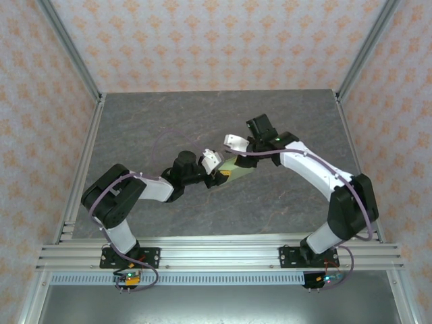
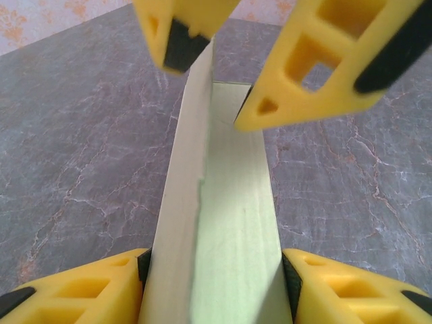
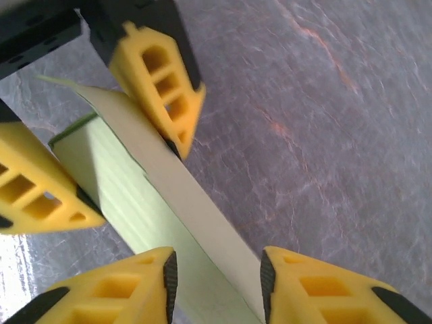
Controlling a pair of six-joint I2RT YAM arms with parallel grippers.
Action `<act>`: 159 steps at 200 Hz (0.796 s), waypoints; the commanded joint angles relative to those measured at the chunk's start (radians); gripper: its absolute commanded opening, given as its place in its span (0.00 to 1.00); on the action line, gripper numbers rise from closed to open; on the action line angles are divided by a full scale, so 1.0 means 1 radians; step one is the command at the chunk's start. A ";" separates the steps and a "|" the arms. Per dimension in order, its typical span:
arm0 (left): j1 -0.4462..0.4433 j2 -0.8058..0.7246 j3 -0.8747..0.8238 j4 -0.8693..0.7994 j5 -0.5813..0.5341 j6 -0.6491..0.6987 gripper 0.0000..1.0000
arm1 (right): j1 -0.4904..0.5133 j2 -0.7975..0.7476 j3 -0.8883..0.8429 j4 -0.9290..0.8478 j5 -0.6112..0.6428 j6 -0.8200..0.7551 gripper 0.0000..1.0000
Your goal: Fold the paper box
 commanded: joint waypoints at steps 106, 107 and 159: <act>-0.001 0.017 0.042 -0.023 0.049 0.024 0.49 | -0.176 0.075 0.098 -0.095 -0.021 0.107 0.38; -0.001 0.017 0.042 -0.023 0.048 0.023 0.49 | -0.176 0.077 0.099 -0.095 -0.021 0.107 0.38; -0.001 0.017 0.060 -0.047 -0.011 0.002 0.49 | -0.171 0.098 0.147 -0.102 -0.064 0.270 0.10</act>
